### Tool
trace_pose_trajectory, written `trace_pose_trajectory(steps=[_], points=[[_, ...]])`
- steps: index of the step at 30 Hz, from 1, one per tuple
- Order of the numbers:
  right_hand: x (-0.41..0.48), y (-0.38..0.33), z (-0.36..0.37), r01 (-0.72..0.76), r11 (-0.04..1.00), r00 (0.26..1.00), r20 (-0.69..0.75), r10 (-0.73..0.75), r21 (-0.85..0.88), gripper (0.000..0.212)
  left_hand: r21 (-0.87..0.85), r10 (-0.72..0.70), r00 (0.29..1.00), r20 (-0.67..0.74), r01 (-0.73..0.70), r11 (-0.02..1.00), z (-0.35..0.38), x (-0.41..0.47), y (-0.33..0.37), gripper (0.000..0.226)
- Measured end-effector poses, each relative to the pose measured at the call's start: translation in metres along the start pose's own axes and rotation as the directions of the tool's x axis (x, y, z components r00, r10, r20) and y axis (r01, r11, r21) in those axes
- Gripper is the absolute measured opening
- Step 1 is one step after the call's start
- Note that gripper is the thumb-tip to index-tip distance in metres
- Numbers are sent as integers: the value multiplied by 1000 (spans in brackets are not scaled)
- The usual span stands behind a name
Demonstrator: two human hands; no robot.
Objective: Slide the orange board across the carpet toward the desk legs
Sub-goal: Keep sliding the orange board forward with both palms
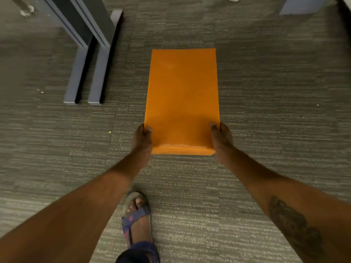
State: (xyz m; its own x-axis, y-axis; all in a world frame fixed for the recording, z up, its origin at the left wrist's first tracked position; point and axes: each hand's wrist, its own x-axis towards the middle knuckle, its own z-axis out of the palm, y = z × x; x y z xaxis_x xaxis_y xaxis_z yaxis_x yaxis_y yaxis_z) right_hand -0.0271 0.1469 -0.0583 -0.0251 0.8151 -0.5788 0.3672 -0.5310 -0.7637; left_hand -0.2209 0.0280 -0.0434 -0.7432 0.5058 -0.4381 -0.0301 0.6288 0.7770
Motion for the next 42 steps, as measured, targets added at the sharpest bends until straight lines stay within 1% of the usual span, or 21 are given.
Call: trace_pose_trajectory(steps=[4, 6, 8, 13, 18, 22, 26, 29, 31, 33, 36, 39, 42], points=[[10, -5, 26, 26, 999, 1000, -8, -26, -27, 37, 59, 27, 1000, 7, -27, 998, -11, 27, -6, 26], [14, -7, 36, 23, 999, 1000, -11, -23, -31, 36, 44, 24, 1000, 7, -24, 999, -14, 36, -9, 25], [17, -7, 46, 24, 999, 1000, -12, -25, -21, 35, 61, 27, 1000, -10, -26, 998, -17, 45, -11, 29], [22, -11, 59, 34, 998, 999, -14, -35, -58, 38, 129, 20, 1000, -9, -19, 991, -19, 66, -15, 38], [26, -14, 67, 48, 997, 999, 0, -48, -68, 36, 153, -19, 1000, -13, 21, 988, -18, 79, -14, 36], [31, -21, 70, 60, 997, 998, 12, -60, -49, 33, 174, -2, 1000, -19, 5, 985, -16, 86, -8, 35], [35, -28, 72, 62, 996, 998, 30, -60, -64, 37, 198, -15, 1000, 8, 13, 980, -18, 96, 0, 37], [31, -32, 75, 85, 979, 996, -1, -86, -186, 40, 266, -12, 1000, 23, 5, 964, -21, 94, 4, 44], [24, -34, 78, 150, 941, 986, -16, -163, -303, 48, 307, -23, 999, 38, 11, 952, -22, 87, 9, 52], [17, -33, 82, 222, 874, 966, -27, -259, -432, 60, 346, -28, 999, 34, 15, 938, -20, 80, 17, 59], [-1, -35, 85, 256, 766, 943, -23, -333, -590, 65, 352, 31, 999, 28, -39, 935, -22, 69, 26, 62], [-14, -39, 82, 279, 699, 930, 4, -368, -658, 64, 415, 129, 990, 59, -142, 899, -26, 59, 30, 68], [-24, -43, 76, 282, 693, 924, -5, -381, -663, 65, 497, 202, 979, 38, -194, 846, -30, 47, 34, 70]])
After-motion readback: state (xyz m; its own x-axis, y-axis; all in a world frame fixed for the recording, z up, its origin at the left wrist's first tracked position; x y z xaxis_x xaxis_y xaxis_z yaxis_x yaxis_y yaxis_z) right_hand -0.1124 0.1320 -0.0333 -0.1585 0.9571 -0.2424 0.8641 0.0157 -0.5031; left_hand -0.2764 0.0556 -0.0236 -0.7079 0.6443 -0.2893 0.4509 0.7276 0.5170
